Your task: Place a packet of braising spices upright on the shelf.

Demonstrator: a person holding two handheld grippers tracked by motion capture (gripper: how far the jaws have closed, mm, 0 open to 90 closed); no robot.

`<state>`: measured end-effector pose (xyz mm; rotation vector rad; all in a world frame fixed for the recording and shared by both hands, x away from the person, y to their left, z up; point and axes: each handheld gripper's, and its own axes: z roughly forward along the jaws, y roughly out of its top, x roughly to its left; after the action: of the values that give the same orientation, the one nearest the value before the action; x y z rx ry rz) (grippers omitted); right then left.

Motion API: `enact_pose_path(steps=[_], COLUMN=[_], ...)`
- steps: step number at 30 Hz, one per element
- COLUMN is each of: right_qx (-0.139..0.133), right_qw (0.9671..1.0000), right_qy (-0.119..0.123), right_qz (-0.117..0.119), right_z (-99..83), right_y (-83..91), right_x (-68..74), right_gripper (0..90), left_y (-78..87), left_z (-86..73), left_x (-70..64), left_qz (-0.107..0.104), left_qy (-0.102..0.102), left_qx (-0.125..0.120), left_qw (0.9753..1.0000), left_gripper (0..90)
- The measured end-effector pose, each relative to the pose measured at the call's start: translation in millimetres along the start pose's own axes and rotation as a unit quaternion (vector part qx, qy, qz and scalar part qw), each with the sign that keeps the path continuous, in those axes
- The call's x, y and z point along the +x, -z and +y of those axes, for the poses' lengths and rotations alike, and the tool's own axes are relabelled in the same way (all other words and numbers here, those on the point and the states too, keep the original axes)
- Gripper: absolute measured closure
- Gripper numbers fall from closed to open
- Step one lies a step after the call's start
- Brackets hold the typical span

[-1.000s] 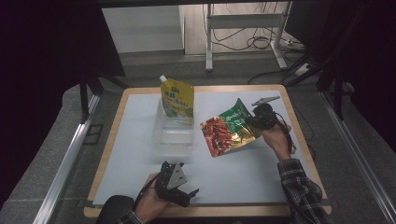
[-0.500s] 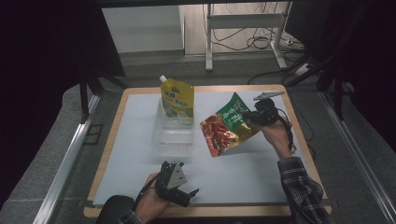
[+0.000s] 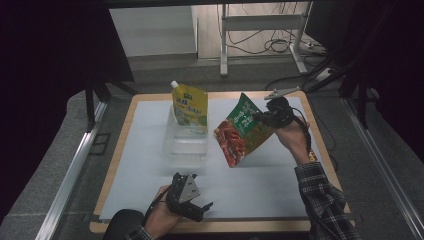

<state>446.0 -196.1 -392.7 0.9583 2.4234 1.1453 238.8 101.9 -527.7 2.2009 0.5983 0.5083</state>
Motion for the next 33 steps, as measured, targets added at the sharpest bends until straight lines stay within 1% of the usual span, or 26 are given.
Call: enact_pose_path(steps=[3,4,11,16,21,25,30,31,32,33], right_qx=[-0.001,-0.002,-0.002,-0.002,-0.003,-0.008,-0.012,-0.014,-0.018,-0.018], right_qw=[1.0,1.0,0.9997,0.9994,0.999,0.9989,0.9988,0.9988,0.9983,0.9983], right_qy=[0.004,0.009,0.025,0.035,0.045,0.047,0.046,0.045,0.048,0.047], right_qz=[0.001,0.003,0.007,0.005,0.0,0.001,0.011,0.015,0.027,0.029], right_z=[4.3,9.9,25.5,35.1,41.7,44.6,46.7,47.2,49.0,49.6], right_y=[2.0,4.9,12.2,17.7,24.3,30.6,35.2,35.8,36.5,36.7], right_x=[2.6,6.0,16.2,22.0,26.0,25.2,23.8,23.9,25.2,26.1], right_gripper=[89.0,89.1,89.1,89.2,89.3,89.2,89.2,89.2,89.2,89.2], left_y=[0.1,0.0,0.0,0.3,0.8,1.5,2.2,2.7,3.0,3.7], left_z=[0.1,0.2,0.2,0.4,0.6,0.8,0.8,0.9,1.0,1.0], left_x=[-0.1,-0.2,-0.6,-0.4,0.0,0.7,1.4,1.7,1.9,2.3], left_qz=[0.0,-0.001,-0.002,-0.001,0.001,0.002,0.003,0.003,0.004,0.005], left_qy=[0.0,0.0,0.001,0.003,0.006,0.01,0.014,0.016,0.017,0.017], left_qx=[-0.001,-0.001,-0.002,-0.004,-0.008,-0.012,-0.017,-0.019,-0.021,-0.022], left_qw=[1.0,1.0,1.0,1.0,0.9999,0.9999,0.9997,0.9997,0.9996,0.9996], left_gripper=[1.0,1.0,1.1,1.1,1.1,1.0,1.0,1.0,1.0,1.0])
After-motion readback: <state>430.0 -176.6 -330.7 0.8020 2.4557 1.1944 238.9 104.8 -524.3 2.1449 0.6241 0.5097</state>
